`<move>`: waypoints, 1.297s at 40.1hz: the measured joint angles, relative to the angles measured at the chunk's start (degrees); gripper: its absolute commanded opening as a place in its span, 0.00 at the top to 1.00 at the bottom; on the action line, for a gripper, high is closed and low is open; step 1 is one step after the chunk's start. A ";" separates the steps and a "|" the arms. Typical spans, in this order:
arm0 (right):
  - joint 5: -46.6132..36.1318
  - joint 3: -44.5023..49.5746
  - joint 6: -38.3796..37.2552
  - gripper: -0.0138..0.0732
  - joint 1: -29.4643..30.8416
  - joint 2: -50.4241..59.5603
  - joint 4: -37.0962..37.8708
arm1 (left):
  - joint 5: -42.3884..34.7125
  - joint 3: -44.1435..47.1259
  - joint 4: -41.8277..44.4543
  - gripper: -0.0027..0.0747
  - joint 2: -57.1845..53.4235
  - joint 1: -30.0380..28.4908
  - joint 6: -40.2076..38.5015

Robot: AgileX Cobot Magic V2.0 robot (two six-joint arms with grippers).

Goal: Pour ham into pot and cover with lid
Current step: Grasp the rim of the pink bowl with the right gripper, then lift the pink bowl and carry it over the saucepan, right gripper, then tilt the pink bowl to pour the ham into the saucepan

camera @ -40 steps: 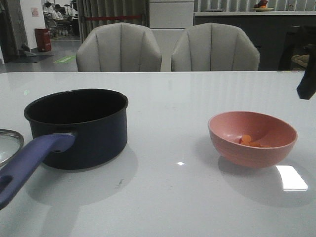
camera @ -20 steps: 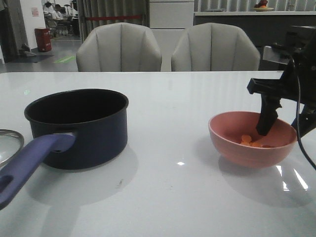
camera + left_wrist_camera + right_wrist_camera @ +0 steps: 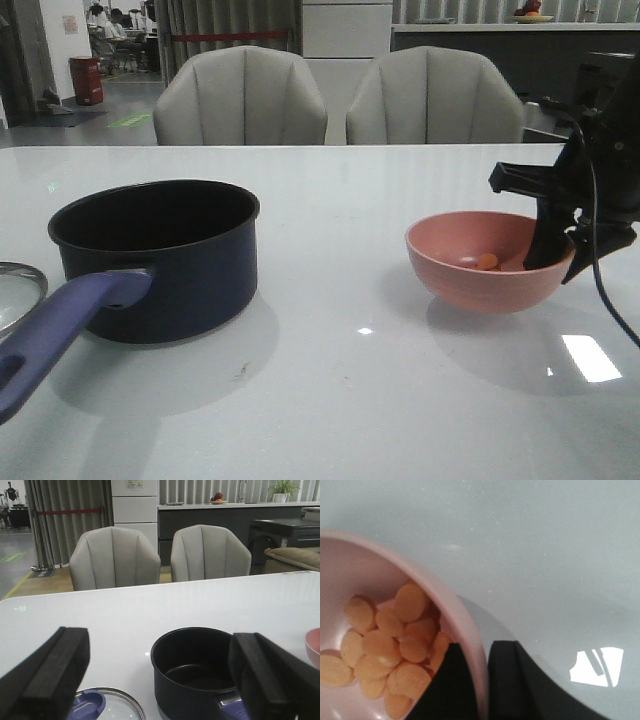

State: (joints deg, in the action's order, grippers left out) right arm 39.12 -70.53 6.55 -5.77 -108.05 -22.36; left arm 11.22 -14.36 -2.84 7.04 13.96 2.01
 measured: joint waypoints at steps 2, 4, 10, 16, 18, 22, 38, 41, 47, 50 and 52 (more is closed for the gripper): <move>1.00 -1.20 2.14 0.69 -0.78 0.81 0.00 | 0.00 0.00 0.00 0.19 0.00 0.00 0.00; 2.09 -2.99 4.07 0.69 -2.25 2.05 0.00 | 0.00 0.00 0.00 0.19 0.00 0.00 0.00; 3.19 -9.49 6.37 0.69 -8.45 5.94 0.00 | 0.00 0.00 0.00 0.19 0.00 0.00 0.00; 2.22 -16.86 7.90 0.69 -16.22 7.11 -0.03 | 0.00 0.00 0.00 0.19 0.00 0.00 0.00; 0.91 -18.39 8.47 0.69 -18.79 7.11 -0.13 | 0.00 0.00 0.00 0.19 0.00 0.00 0.00; -4.23 -20.06 9.25 0.69 -23.49 6.76 -0.25 | 0.00 0.00 0.00 0.19 -0.02 0.00 0.00; -36.37 -17.04 10.56 0.69 -33.40 0.07 8.39 | 0.00 0.00 0.00 0.19 -0.02 0.00 0.00; -45.89 -14.43 10.69 0.69 -33.77 -1.35 10.39 | 0.00 0.00 0.00 0.19 -0.02 0.00 0.00; -63.68 -9.13 13.25 0.69 -34.30 -4.02 14.95 | 0.00 0.00 0.00 0.19 -0.02 0.00 0.00; -71.16 -7.15 16.84 0.69 -34.73 -5.24 16.35 | 0.00 0.00 0.00 0.19 -0.02 0.00 0.00; -75.28 -5.90 20.71 0.69 -35.11 -5.83 16.80 | 0.00 0.00 0.00 0.19 -0.02 0.00 0.00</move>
State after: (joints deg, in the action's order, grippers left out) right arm -36.16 -76.42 27.26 -40.88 -113.88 -5.56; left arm 11.22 -14.36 -2.84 7.02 13.96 2.01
